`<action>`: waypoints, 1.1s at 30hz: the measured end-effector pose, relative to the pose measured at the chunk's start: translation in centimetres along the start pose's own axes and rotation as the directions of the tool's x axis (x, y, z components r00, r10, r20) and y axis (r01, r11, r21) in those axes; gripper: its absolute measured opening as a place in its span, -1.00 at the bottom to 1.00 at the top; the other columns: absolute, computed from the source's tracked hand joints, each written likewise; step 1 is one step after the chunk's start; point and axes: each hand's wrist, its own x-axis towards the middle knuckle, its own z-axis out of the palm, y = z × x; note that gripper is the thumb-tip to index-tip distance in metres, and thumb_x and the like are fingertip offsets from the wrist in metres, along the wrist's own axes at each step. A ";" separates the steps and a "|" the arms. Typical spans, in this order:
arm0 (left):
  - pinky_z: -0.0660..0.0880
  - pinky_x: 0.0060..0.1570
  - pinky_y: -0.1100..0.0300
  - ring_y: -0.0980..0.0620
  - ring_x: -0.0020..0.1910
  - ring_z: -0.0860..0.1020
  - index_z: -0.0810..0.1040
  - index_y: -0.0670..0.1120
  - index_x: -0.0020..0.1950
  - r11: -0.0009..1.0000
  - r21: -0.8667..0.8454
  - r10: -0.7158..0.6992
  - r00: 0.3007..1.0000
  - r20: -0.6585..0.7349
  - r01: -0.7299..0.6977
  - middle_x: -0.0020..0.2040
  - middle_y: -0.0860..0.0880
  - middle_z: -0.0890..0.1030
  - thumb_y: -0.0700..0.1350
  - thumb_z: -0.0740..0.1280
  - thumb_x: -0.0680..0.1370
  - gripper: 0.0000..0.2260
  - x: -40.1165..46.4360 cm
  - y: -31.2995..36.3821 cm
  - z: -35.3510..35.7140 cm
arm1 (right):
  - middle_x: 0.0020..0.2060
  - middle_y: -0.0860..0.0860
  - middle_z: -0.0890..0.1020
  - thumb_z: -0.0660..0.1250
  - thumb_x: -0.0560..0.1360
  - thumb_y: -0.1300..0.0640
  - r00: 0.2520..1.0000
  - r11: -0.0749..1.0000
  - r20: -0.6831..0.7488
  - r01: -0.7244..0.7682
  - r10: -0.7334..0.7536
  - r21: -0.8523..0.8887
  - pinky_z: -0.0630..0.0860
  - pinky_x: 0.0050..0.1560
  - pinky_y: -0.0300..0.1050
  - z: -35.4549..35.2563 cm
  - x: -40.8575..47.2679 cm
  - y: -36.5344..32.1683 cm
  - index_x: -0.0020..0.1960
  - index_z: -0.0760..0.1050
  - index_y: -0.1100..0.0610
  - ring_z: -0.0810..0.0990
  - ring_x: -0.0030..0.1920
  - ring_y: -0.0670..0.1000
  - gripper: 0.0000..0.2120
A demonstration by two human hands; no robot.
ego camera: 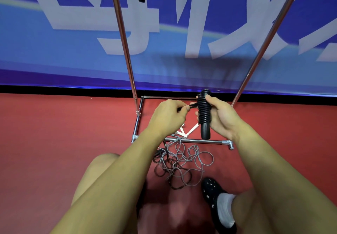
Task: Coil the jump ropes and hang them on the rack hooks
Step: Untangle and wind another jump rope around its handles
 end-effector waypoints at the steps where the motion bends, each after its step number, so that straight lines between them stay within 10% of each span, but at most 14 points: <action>1: 0.56 -0.12 0.06 -0.05 -0.19 0.62 0.65 0.03 -0.12 1.000 0.005 0.003 1.000 0.001 -0.003 -0.29 -0.02 0.67 0.01 0.27 0.66 -0.77 0.0 0.0 0.0 | -0.09 0.15 0.56 0.20 0.69 0.10 1.000 1.000 0.000 0.016 -0.016 -0.023 0.47 -0.08 -0.03 0.1 0.0 0.0 0.18 0.50 0.21 0.57 -0.22 0.07 -0.79; 17: 0.32 -0.42 0.27 0.14 -0.47 0.44 0.61 -0.04 -0.12 0.997 0.001 0.075 0.991 0.108 -0.076 -0.34 0.03 0.61 -0.10 0.19 0.67 -0.74 -0.4 0.3 0.0 | -0.21 -0.03 0.66 0.49 0.52 0.11 0.991 0.921 -0.053 0.097 -0.126 -0.376 0.51 -0.15 -0.18 1.2 -0.5 1.2 0.05 0.64 0.14 0.59 -0.18 -0.06 -0.85; 26: 0.50 -0.33 0.21 0.01 -0.44 0.54 0.65 -0.28 -0.05 0.906 -0.205 -0.222 0.830 0.511 0.369 -0.33 -0.14 0.66 0.01 0.07 0.74 -0.51 0.3 -1.4 -0.1 | -0.01 0.18 0.74 0.43 0.58 0.20 0.995 0.959 -0.053 0.067 -0.085 -0.275 0.64 -0.21 -0.12 1.0 -0.8 1.0 0.24 0.52 0.18 0.73 -0.21 0.11 -0.74; 33: 0.21 -0.55 0.23 0.05 -0.61 0.35 0.62 -0.25 -0.11 0.780 -0.432 -0.092 0.766 0.637 0.453 -0.35 -0.16 0.63 0.01 0.01 0.73 -0.50 -0.1 -0.9 -0.4 | -0.07 0.18 0.72 0.44 0.57 0.18 0.987 0.974 -0.044 0.145 -0.155 -0.173 0.58 -0.23 -0.05 0.6 -1.2 0.0 0.16 0.56 0.15 0.58 -0.33 0.05 -0.81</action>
